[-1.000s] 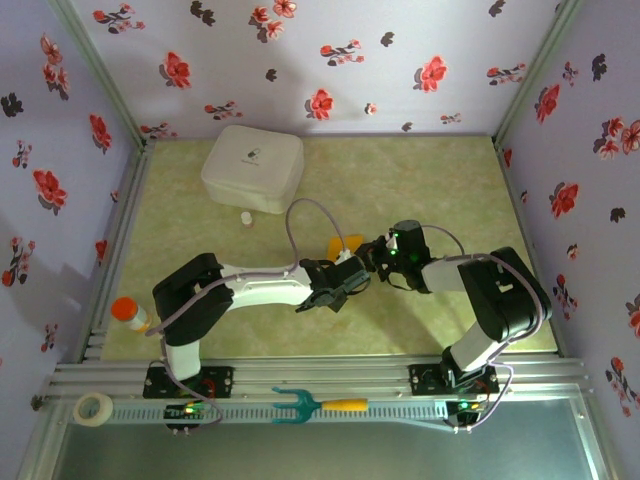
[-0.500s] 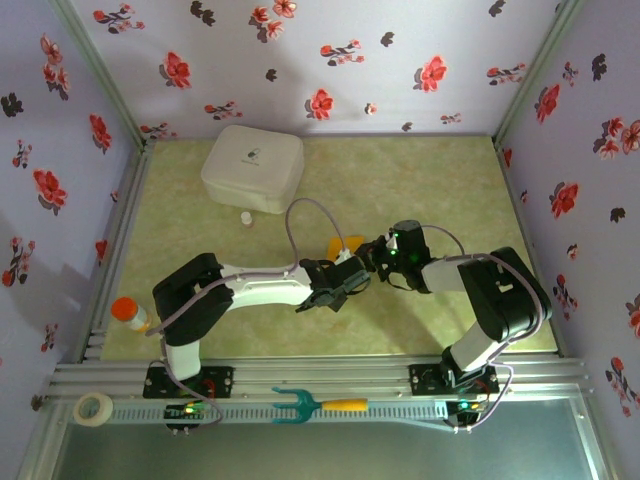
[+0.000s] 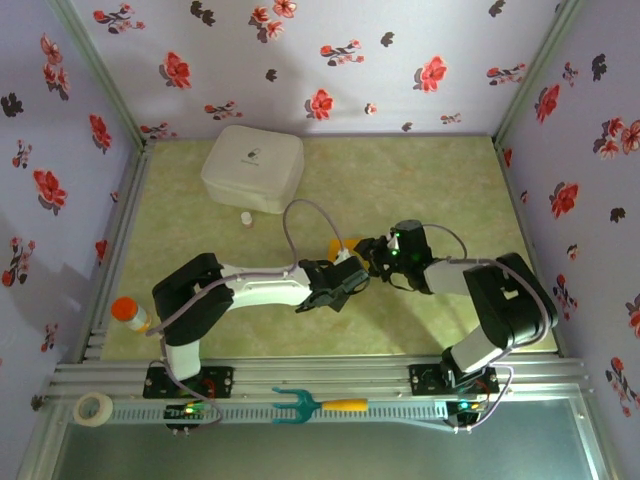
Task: Fold a paper plane with a square sheet of paper (pick it up from the middle)
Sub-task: Fold the wing for the fifth time at the center of the table.
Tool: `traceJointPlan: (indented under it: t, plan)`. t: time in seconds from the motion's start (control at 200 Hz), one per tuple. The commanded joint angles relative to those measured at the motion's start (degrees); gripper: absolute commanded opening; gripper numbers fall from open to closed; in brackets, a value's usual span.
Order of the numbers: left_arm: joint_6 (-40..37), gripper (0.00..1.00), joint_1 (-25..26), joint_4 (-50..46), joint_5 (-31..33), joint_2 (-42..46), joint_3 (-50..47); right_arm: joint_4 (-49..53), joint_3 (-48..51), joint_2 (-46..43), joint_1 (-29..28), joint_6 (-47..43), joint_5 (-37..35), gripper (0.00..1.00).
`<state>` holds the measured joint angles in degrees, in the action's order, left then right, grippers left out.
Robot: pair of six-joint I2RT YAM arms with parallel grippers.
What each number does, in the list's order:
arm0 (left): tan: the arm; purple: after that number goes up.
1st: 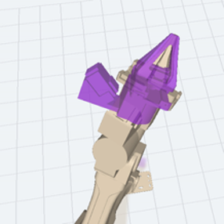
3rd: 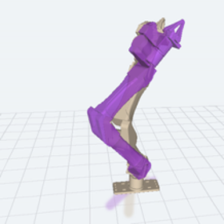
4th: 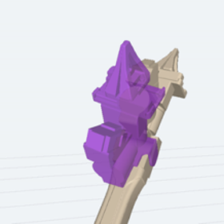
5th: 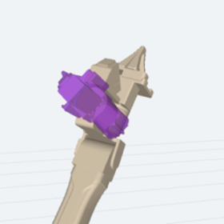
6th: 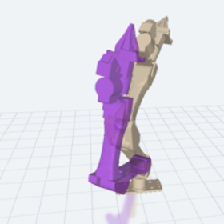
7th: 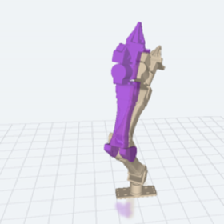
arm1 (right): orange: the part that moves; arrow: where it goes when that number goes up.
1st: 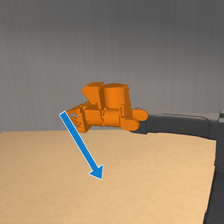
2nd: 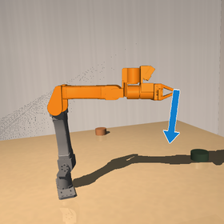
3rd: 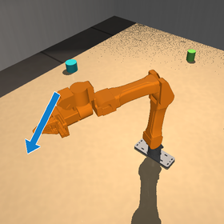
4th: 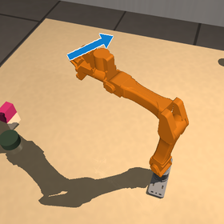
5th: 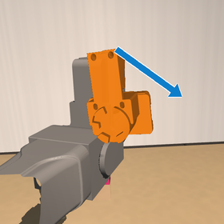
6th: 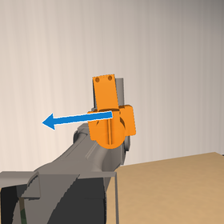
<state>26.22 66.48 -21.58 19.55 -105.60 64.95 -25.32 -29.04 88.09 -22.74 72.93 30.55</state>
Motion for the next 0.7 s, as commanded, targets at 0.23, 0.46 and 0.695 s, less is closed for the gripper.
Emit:
traceJointPlan:
  t: [0.23, 0.46, 0.695]
  plan:
    - [4.08, 0.0, -4.76, 10.51, -13.07, 4.57, -6.5, 20.61, -2.27, -10.67, 1.98, -10.43, -7.4, 0.45]
    - [5.92, 0.0, -7.47, 17.4, -20.85, 5.41, -10.37, 21.5, -1.82, -12.16, 2.53, -10.66, -7.64, 0.47]
    - [7.7, 0.0, -9.6, 23.85, -26.92, 5.76, -13.88, 20.15, -1.29, -11.84, 2.52, -10.23, -6.83, 0.47]
